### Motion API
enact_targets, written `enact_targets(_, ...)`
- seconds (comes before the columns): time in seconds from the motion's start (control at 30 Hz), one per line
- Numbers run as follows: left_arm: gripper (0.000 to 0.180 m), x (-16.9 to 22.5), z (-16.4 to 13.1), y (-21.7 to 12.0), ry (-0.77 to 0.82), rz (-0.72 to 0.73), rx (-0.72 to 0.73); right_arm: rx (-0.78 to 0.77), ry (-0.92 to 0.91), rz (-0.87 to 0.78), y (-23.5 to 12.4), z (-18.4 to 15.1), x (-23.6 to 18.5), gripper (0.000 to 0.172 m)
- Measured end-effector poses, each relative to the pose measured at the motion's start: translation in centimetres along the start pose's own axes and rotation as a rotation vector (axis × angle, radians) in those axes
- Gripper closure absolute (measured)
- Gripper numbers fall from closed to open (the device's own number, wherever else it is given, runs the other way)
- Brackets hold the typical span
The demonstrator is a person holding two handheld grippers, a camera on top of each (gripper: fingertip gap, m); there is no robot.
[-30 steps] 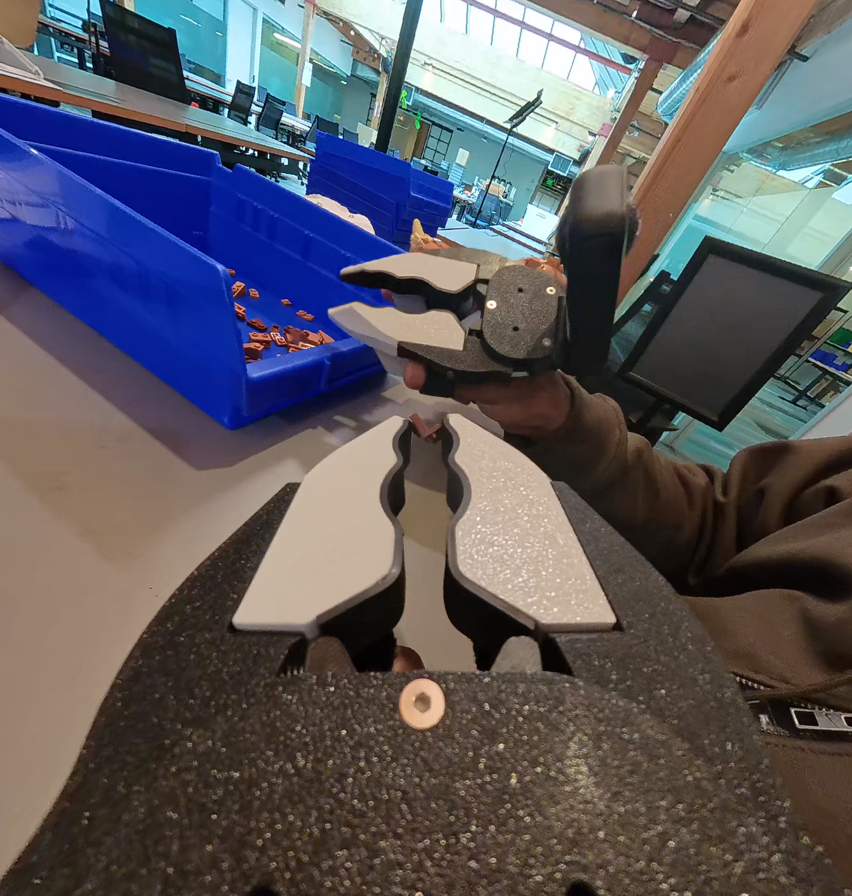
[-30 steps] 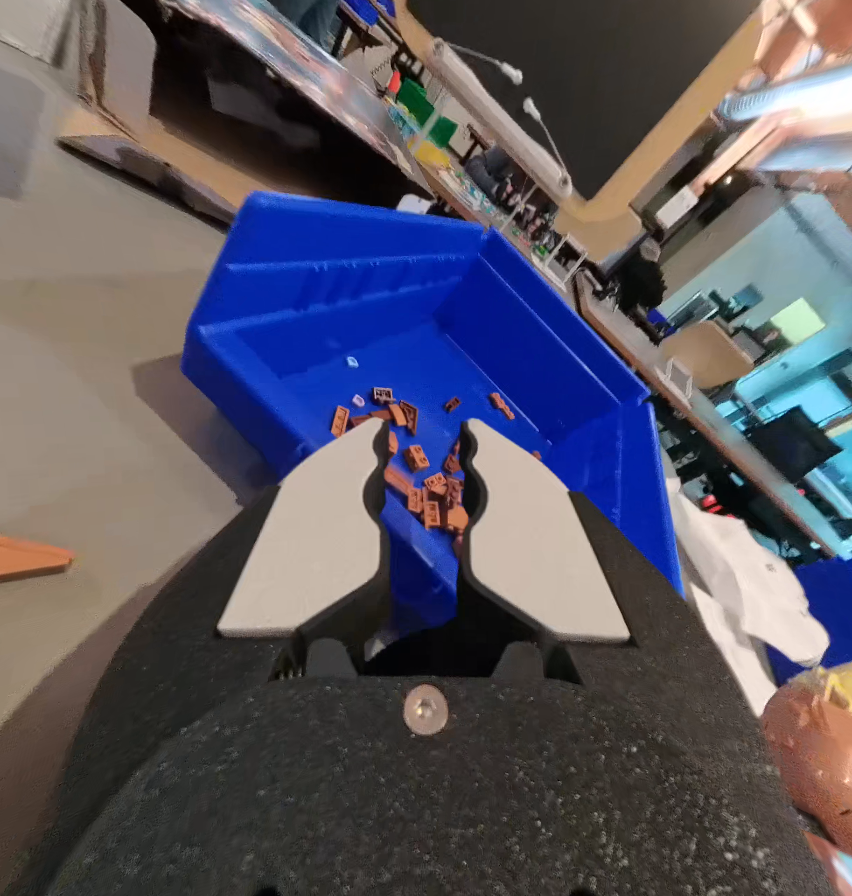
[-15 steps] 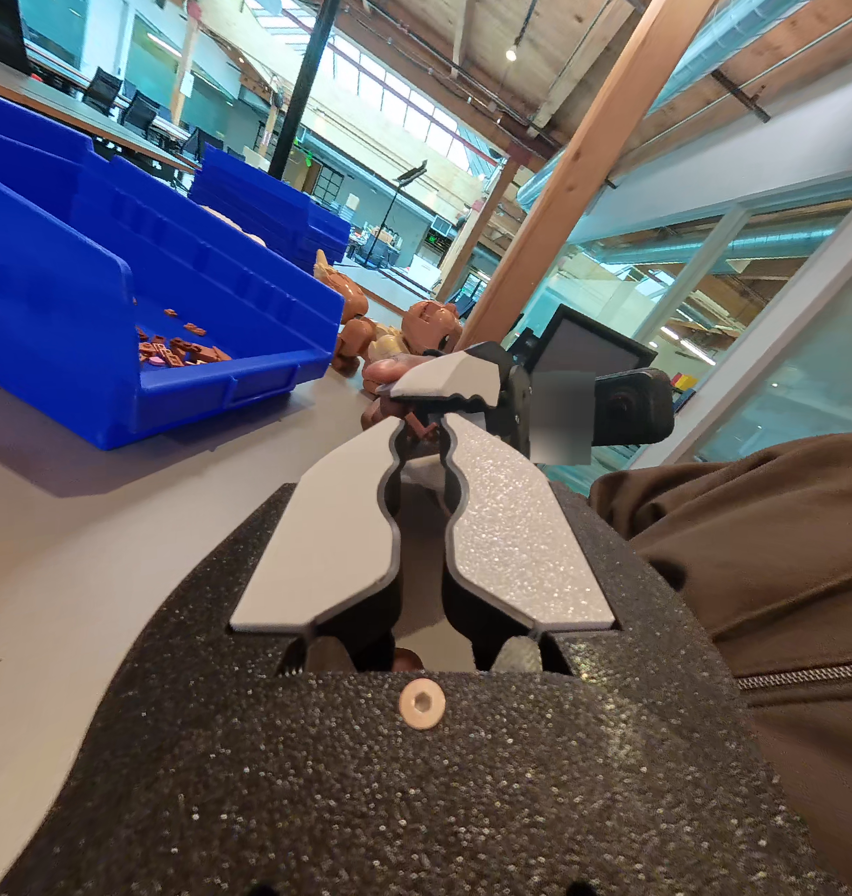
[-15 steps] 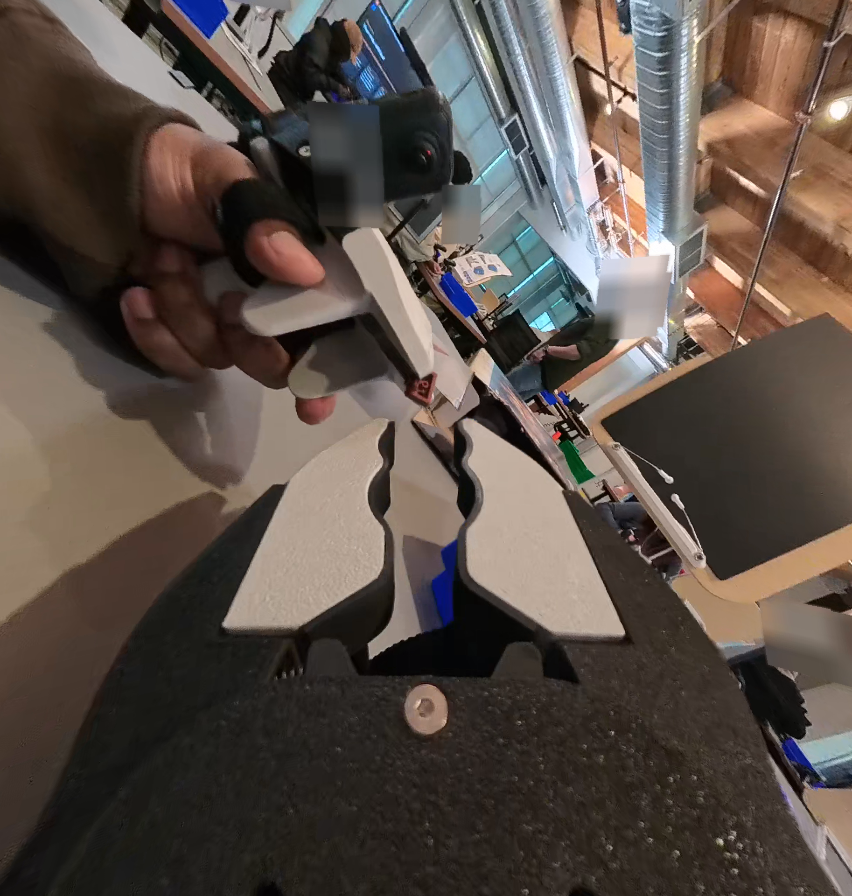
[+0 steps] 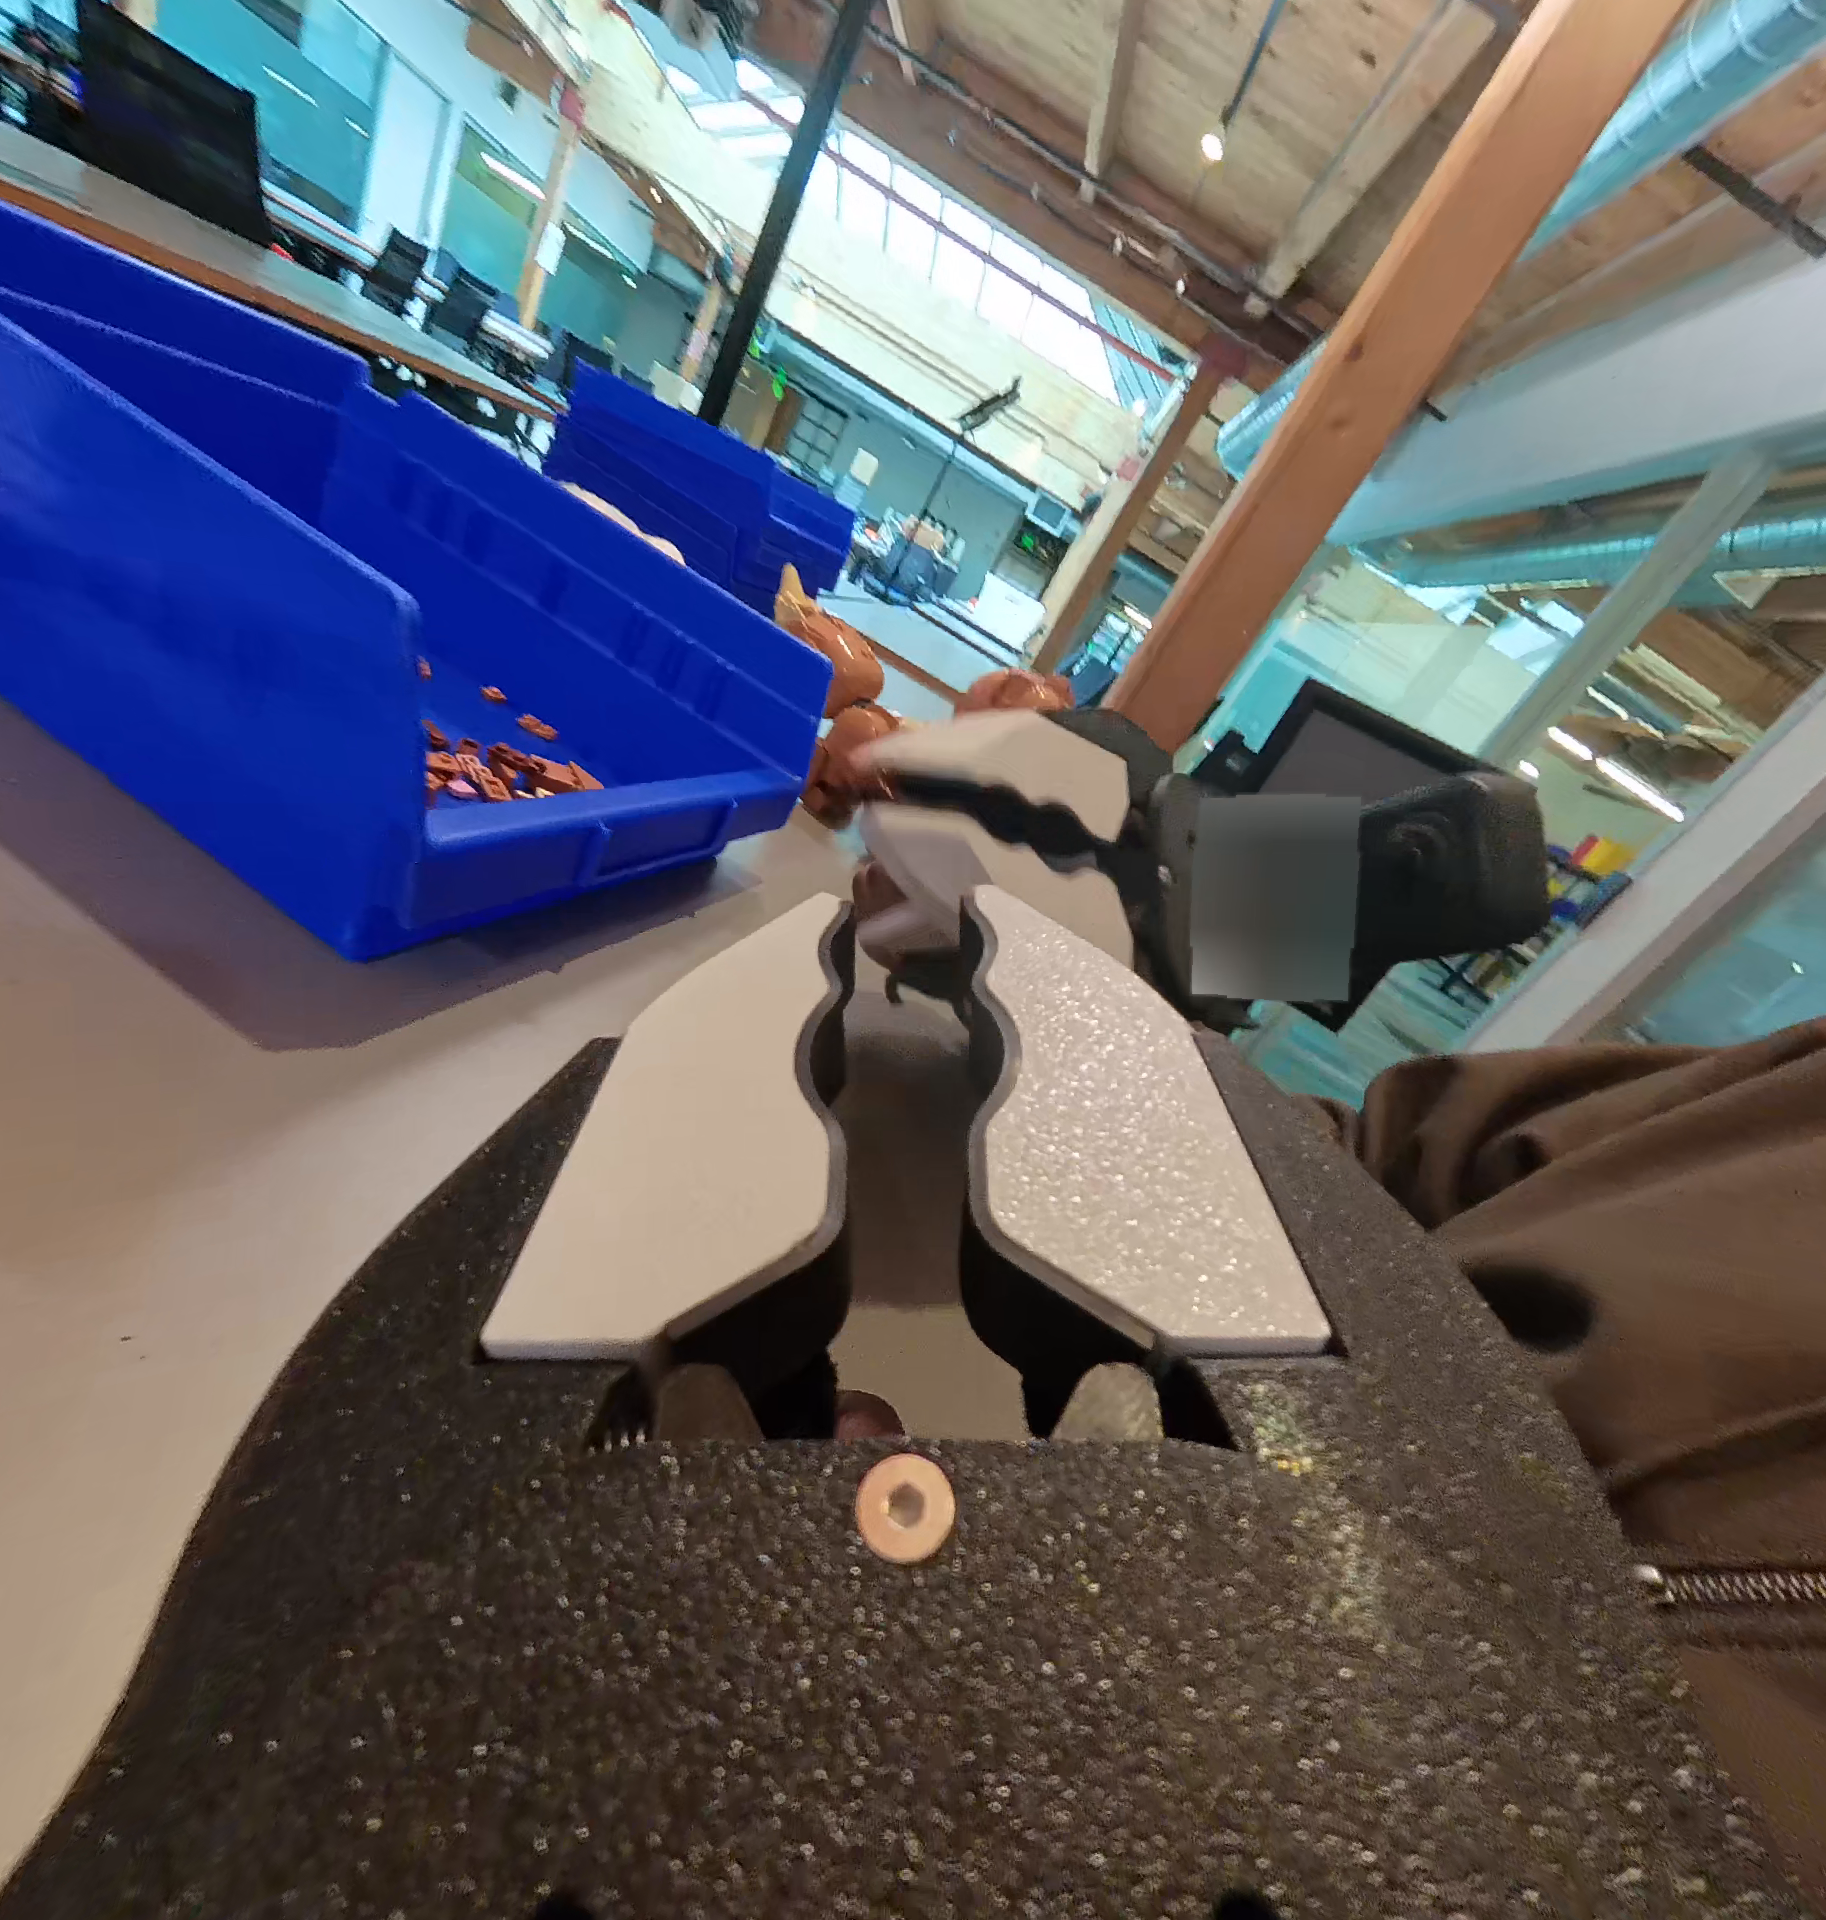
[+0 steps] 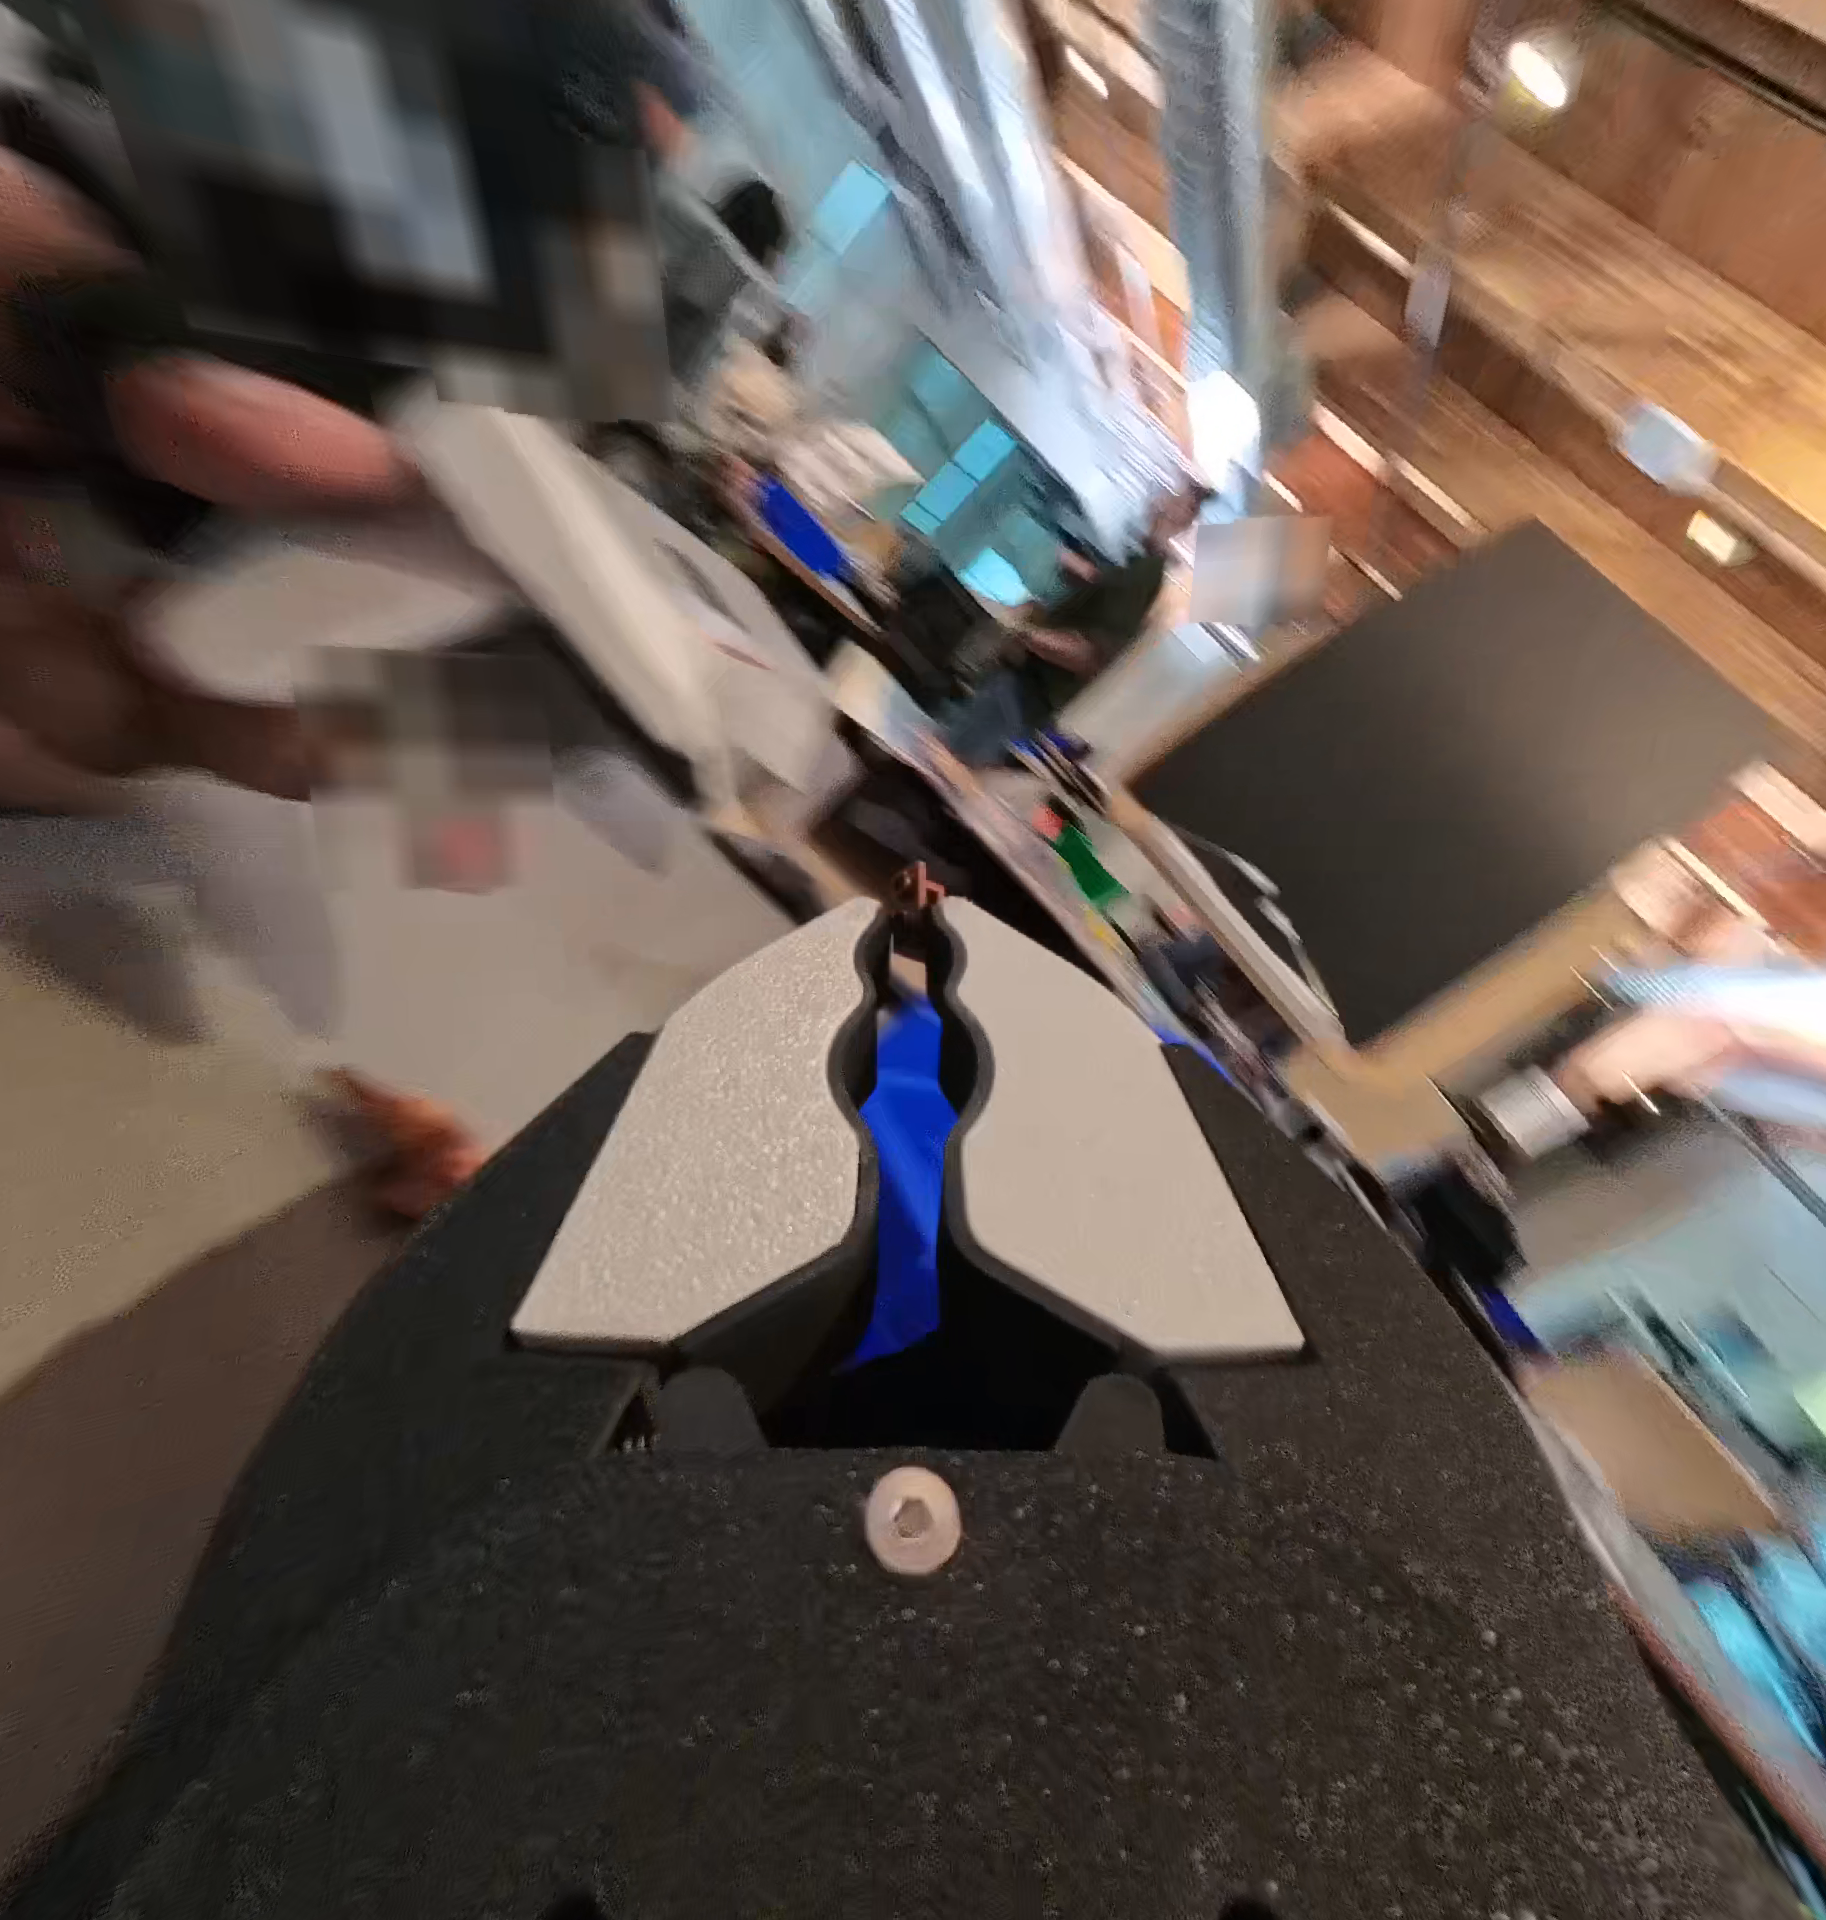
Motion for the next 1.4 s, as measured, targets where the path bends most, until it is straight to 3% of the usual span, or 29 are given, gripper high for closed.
enact_targets(0.07,0.162,-0.1,0.2,-0.3,-0.014,0.000,0.028,-0.203,0.060,-0.234,0.7,-1.9,2.8,0.166)
enact_targets(0.13,0.162,-0.1,0.1,-0.2,-0.013,-0.010,0.021,-0.372,0.172,-0.298,1.0,-4.0,4.7,0.152)
enact_targets(0.2,0.162,0.1,0.0,-0.1,0.001,-0.009,0.005,-0.431,0.281,-0.276,0.8,-5.1,5.2,0.143)
enact_targets(0.3,0.162,0.0,0.0,0.0,-0.002,-0.001,0.001,-0.391,0.253,-0.271,0.1,-4.8,4.6,0.141)
enact_targets(0.37,0.162,-0.1,0.1,-0.2,0.003,0.022,0.004,-0.265,0.218,-0.118,0.0,-3.7,3.1,0.141)
enact_targets(0.43,0.163,-0.2,0.1,-0.3,0.016,0.054,0.004,-0.126,0.169,0.172,0.0,-2.4,0.7,0.149)
enact_targets(0.5,0.163,-0.3,0.2,-0.4,0.025,0.072,0.000,-0.110,0.132,0.376,0.1,-2.0,-1.2,0.150)
enact_targets(0.57,0.163,-0.3,0.2,-0.4,0.028,0.076,-0.002,-0.176,0.142,0.475,0.5,-2.4,-2.0,0.143)
enact_targets(0.77,0.163,-0.2,0.1,-0.2,0.035,0.074,-0.021,-0.269,0.179,0.595,1.0,-2.8,-2.1,0.134)
enact_targets(0.97,0.163,-0.2,0.0,-0.1,0.038,0.076,-0.030,-0.336,0.217,0.721,1.5,-3.1,-2.2,0.144)
enact_targets(1.17,0.163,-0.2,0.0,-0.1,0.039,0.075,-0.034,-0.310,0.244,0.756,1.3,-3.3,-1.9,0.128)
enact_targets(1.4,0.163,-0.2,0.0,-0.1,0.042,0.076,-0.038,-0.410,0.337,0.811,2.4,-3.9,-1.7,0.135)
Point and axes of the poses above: each gripper's, where its closed fingertips meet, y out along the fingers, z out of its top, x = y × z across the jaws, the point moved 10 cm from there along -y, back along the fingers, and after that the axes turned 1 degree about -y, right-handed, at the moved point
